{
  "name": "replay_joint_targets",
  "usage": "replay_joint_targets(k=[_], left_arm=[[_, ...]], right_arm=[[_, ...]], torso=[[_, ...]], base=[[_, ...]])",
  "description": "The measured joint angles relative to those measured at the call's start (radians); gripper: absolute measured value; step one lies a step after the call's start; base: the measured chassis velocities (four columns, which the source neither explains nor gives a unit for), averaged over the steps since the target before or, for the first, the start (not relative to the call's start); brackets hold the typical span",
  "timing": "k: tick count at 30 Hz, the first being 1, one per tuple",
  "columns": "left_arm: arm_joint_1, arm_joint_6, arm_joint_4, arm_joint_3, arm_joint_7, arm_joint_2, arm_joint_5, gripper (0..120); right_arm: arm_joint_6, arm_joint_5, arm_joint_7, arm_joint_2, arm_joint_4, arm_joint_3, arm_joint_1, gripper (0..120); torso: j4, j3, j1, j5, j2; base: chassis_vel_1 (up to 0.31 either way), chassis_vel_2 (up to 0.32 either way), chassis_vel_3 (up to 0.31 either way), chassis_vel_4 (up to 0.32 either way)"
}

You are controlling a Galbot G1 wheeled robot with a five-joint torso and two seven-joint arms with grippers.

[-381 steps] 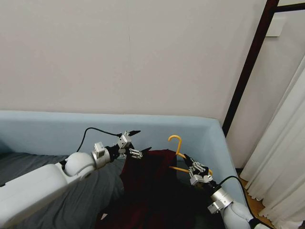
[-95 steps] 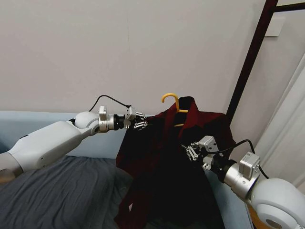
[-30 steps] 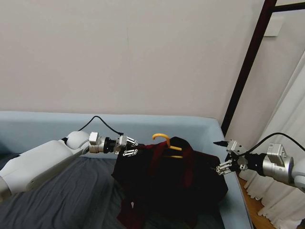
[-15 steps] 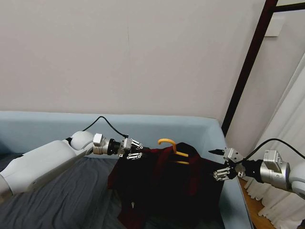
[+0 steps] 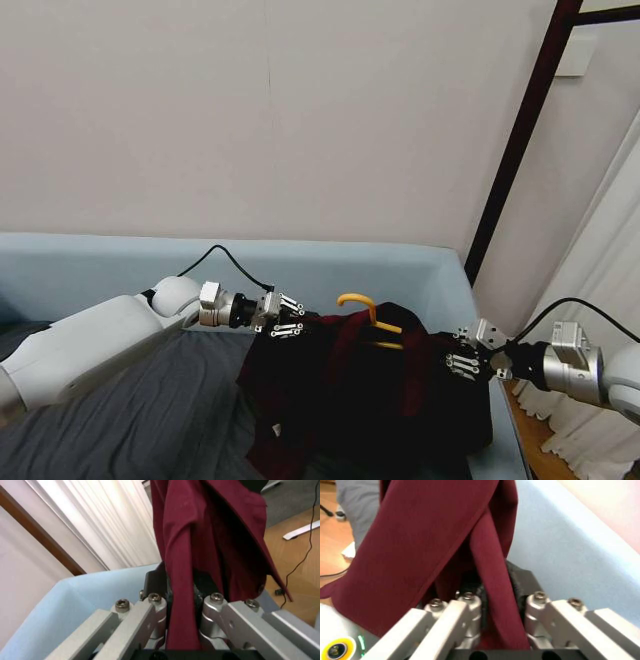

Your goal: Pick up the clothes from the sofa and hang them on the clothes hanger.

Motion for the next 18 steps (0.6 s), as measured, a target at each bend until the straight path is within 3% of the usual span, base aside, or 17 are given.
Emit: replay_joint_targets(k=[3,12,18], left_arm=[[0.004,0.0,0.004,0.0,0.003,-0.002,-0.002,7],[0.002,-0.003,0.006,-0.002,-0.016,-0.004,0.0,7],[-0.014,-0.001,-0.014,-0.01,-0.034,0.025,0.007,28]], right_arm=[[0.003,-0.004,-0.008,0.002,-0.003,-0.003,-0.004,4],[0.007,0.0,-0.014,0.008,-0.006,-0.003,-0.004,4],[0.014,0.019,-0.014,0.01,-0.008,0.001,-0.003,3]], torso=[[-0.0002,0.0,0.0,0.0,0.0],[-0.0003,0.0,0.0,0.0,0.0],[-0.0003,0.0,0.0,-0.0001,0.0]], base=[[0.0,0.0,0.0,0.0],[0.0,0.0,0.0,0.0],[0.0,0.0,0.0,0.0]])
